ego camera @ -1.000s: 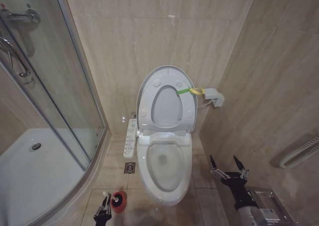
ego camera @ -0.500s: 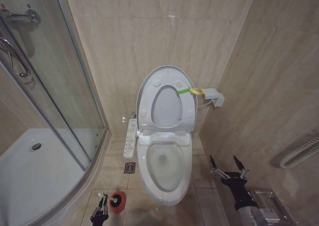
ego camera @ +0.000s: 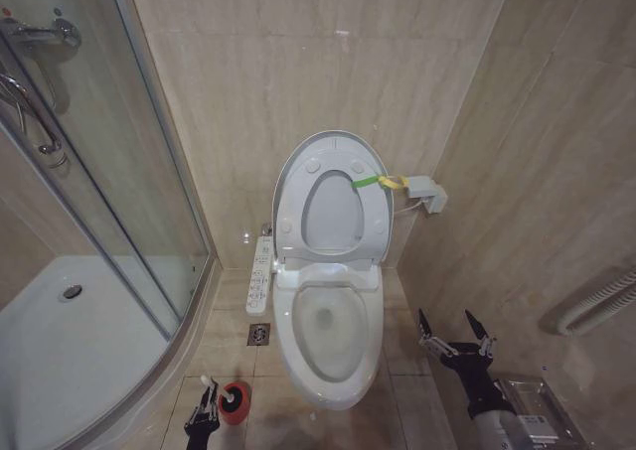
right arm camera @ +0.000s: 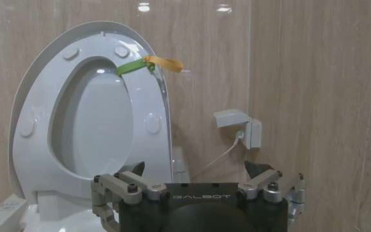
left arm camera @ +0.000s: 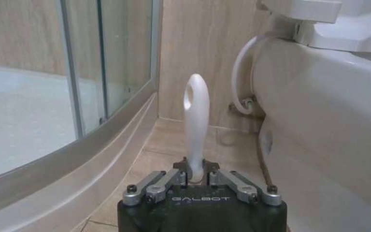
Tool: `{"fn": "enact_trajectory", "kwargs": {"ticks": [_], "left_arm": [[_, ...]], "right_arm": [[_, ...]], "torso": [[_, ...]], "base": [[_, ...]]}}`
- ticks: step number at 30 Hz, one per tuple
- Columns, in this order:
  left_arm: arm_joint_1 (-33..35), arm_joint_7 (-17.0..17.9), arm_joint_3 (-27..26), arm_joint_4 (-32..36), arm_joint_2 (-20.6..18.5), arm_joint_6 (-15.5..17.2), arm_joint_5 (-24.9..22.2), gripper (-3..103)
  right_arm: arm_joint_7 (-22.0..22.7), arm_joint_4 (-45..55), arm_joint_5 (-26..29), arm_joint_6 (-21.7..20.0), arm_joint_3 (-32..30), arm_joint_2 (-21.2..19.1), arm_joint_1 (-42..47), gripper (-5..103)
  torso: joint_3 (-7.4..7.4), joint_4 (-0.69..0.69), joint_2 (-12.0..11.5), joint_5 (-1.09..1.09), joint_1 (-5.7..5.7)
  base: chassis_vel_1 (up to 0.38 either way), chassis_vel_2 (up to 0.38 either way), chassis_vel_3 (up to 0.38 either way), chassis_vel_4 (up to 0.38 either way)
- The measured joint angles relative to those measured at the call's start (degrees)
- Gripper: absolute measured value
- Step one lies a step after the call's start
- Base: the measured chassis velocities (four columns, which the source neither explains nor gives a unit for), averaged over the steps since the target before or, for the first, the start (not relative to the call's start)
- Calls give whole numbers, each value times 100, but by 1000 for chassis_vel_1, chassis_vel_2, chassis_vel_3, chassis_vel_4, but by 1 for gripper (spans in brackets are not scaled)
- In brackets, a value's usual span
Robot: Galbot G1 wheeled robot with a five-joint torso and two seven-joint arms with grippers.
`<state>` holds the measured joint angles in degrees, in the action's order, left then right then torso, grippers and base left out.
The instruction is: Open the toilet lid, clean the toilet bowl with a toilet brush, close the toilet lid, and flush.
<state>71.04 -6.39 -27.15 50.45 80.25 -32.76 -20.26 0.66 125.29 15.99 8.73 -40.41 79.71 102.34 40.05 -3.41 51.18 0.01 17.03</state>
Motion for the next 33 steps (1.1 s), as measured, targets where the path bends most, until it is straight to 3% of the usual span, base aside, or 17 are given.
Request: {"fn": "enact_trajectory", "kwargs": {"ticks": [19, 27, 30, 31, 33], "left_arm": [[3, 16, 14, -24, 31, 15, 211, 16], [97, 199, 4, 49, 41, 139, 258, 16], [131, 220, 30, 45, 66, 165, 271, 16], [129, 228, 18, 69, 65, 158, 276, 30], [135, 246, 12, 84, 65, 162, 278, 30]], "right_arm": [[0, 0, 0, 0, 0, 0, 0, 100], [0, 0, 0, 0, 0, 0, 0, 100], [1, 0, 0, 0, -1, -1, -2, 100], [-1, 0, 0, 0, 0, 0, 2, 100], [0, 0, 0, -1, 0, 0, 0, 100]], "torso": [[0, 0, 0, 0, 0], [0, 0, 0, 0, 1], [3, 2, -3, -16, 3], [2, 0, -2, -3, 2], [2, 1, -2, 1, 2]], "base": [[0, 0, 0, 0], [0, 0, 0, 0], [0, 0, 0, 0], [0, 0, 0, 0], [0, 0, 0, 0]]}}
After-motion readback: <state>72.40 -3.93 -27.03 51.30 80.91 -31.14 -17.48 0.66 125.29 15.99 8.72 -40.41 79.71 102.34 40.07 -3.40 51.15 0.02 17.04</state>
